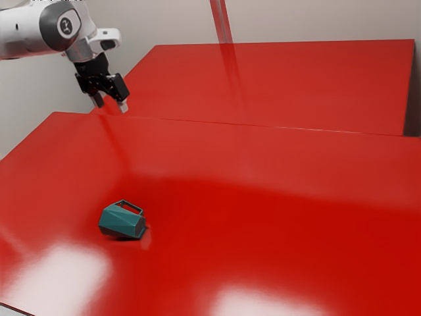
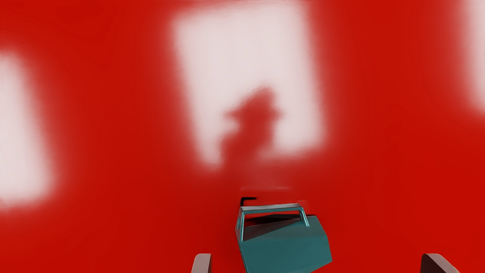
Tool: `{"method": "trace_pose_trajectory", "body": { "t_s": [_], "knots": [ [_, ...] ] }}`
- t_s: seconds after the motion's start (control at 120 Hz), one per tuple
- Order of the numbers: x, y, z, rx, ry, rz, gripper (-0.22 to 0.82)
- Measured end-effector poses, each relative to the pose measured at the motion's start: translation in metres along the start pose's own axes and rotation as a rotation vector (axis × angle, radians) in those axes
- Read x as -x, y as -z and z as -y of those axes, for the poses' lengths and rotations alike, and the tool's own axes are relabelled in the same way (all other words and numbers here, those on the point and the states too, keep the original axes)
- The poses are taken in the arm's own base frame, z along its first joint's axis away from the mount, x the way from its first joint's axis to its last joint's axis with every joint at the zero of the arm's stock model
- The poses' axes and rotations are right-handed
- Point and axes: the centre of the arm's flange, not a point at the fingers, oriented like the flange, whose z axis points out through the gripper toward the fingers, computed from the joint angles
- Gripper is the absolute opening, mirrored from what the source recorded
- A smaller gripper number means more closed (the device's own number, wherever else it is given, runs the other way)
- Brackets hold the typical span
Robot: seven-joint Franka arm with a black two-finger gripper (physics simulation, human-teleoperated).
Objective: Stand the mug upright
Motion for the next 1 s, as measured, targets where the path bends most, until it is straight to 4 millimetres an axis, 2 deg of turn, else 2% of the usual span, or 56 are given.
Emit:
{"method": "trace_pose_trajectory", "body": {
  "t_s": [0.192, 0.3, 0.342, 0.475, 0.592, 0.683, 0.792, 0.9, 1.0],
  "knots": [
    [0.010, -0.001, 0.013, -0.014, 0.015, -0.032, 0.60],
    [0.042, -0.014, 0.008, 0.021, 0.010, -0.050, 0.60],
    [0.061, -0.024, 0.008, 0.039, 0.012, -0.063, 0.60],
    [0.111, -0.052, 0.027, 0.086, 0.044, -0.151, 0.60],
    [0.147, -0.088, 0.057, 0.219, 0.116, -0.248, 0.60],
    [0.167, -0.118, 0.070, 0.355, 0.140, -0.343, 0.60],
    [0.181, -0.152, 0.067, 0.458, 0.097, -0.436, 0.60],
    [0.193, -0.176, 0.065, 0.484, 0.021, -0.506, 0.60],
    [0.216, -0.197, 0.077, 0.476, -0.021, -0.551, 0.60]
  ]
}}
